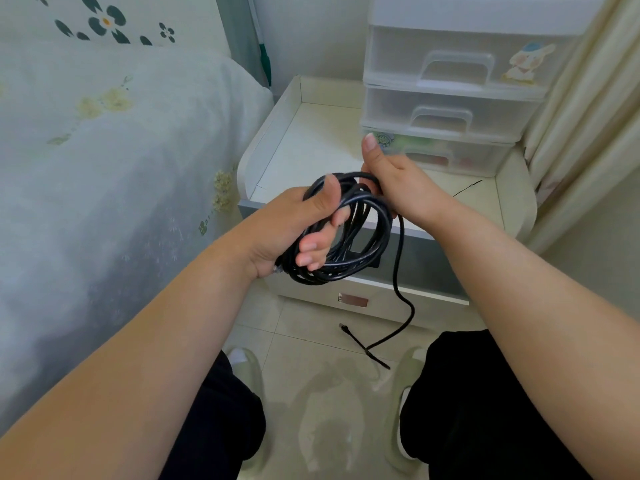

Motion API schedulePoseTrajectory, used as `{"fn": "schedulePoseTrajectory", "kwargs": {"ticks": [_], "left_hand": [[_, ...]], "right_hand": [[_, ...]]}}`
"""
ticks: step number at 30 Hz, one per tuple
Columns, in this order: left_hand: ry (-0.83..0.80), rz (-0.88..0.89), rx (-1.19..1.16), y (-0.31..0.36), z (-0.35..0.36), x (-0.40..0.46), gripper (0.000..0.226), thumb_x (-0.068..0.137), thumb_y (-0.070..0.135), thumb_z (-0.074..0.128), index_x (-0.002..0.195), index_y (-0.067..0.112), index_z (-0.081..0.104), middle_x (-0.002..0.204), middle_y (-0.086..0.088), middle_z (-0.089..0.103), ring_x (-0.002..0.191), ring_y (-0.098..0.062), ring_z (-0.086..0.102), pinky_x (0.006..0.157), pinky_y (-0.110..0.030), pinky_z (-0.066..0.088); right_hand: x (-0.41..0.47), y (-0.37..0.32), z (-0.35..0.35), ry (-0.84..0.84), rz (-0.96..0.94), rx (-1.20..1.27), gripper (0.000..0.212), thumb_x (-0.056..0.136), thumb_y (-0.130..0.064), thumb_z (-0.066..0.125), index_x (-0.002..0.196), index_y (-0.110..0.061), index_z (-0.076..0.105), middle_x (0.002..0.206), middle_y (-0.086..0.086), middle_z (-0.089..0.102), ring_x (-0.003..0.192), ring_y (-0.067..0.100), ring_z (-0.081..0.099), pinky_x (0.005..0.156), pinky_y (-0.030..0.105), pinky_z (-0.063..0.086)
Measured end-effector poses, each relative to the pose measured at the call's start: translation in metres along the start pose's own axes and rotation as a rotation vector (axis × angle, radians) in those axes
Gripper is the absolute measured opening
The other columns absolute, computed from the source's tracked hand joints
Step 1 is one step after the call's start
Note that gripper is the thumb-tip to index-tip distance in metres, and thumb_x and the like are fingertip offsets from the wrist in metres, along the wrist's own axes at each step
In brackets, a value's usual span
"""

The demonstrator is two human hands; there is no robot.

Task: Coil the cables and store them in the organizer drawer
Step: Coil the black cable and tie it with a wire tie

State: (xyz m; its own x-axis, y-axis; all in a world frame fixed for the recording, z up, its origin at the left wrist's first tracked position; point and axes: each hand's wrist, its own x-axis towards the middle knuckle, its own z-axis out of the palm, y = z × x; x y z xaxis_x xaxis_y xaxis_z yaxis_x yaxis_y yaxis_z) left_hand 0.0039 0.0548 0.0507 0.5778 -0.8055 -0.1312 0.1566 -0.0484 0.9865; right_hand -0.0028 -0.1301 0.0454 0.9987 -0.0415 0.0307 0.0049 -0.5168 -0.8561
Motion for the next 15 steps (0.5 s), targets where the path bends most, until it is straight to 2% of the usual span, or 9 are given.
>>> {"fn": "schedulePoseTrajectory", "kwargs": {"ticks": [3,5,7,9,12,15], "left_hand": [[0.012,0.017,-0.171,0.004,-0.003,-0.001,0.057,0.067,0.071,0.044,0.068,0.014,0.047,0.034,0.008,0.033,0.026,-0.006,0.031,0.039,-0.020,0.038],[0.042,0.028,-0.296,0.006,-0.002,-0.001,0.060,0.076,0.071,0.031,0.068,0.014,0.047,0.032,0.010,0.032,0.025,-0.005,0.031,0.037,-0.019,0.036],[0.103,0.031,-0.456,0.009,-0.003,0.001,0.064,0.085,0.070,0.021,0.068,0.014,0.047,0.032,0.010,0.032,0.025,-0.004,0.031,0.035,-0.018,0.035],[0.227,0.014,-0.620,0.012,-0.005,0.003,0.065,0.086,0.072,0.024,0.067,0.015,0.049,0.033,0.010,0.032,0.026,-0.004,0.030,0.034,-0.018,0.034],[0.425,0.006,-0.828,0.014,-0.012,0.006,0.062,0.084,0.074,0.035,0.066,0.016,0.049,0.037,0.009,0.034,0.029,-0.004,0.033,0.034,-0.018,0.035],[0.641,0.014,-0.904,0.012,-0.023,0.008,0.059,0.083,0.074,0.041,0.066,0.018,0.049,0.043,0.009,0.037,0.033,-0.005,0.035,0.037,-0.017,0.035]], "right_hand": [[0.004,0.006,0.006,0.024,0.060,0.012,0.069,0.095,-0.062,0.018,0.059,-0.008,0.042,0.054,0.008,0.036,0.051,0.018,0.033,0.054,0.027,0.030],[0.006,0.010,0.017,0.019,0.103,0.065,0.062,0.095,-0.059,0.023,0.058,-0.014,0.042,0.054,0.005,0.039,0.049,0.018,0.036,0.054,0.026,0.034],[0.008,0.013,0.029,0.018,0.123,0.091,0.043,0.101,-0.033,0.037,0.060,-0.021,0.043,0.058,-0.001,0.044,0.049,0.011,0.040,0.053,0.025,0.038],[0.007,0.014,0.040,0.033,0.170,0.083,0.036,0.098,-0.010,0.042,0.063,-0.018,0.045,0.058,-0.002,0.045,0.049,0.010,0.038,0.049,0.024,0.035],[0.005,0.014,0.057,-0.002,0.293,0.088,0.027,0.098,-0.017,0.039,0.074,-0.010,0.050,0.059,0.002,0.044,0.046,0.013,0.033,0.042,0.023,0.029],[-0.002,0.009,0.078,-0.129,0.402,0.087,0.028,0.100,-0.021,0.031,0.082,-0.016,0.052,0.065,0.003,0.044,0.049,0.015,0.035,0.040,0.021,0.029]]}}
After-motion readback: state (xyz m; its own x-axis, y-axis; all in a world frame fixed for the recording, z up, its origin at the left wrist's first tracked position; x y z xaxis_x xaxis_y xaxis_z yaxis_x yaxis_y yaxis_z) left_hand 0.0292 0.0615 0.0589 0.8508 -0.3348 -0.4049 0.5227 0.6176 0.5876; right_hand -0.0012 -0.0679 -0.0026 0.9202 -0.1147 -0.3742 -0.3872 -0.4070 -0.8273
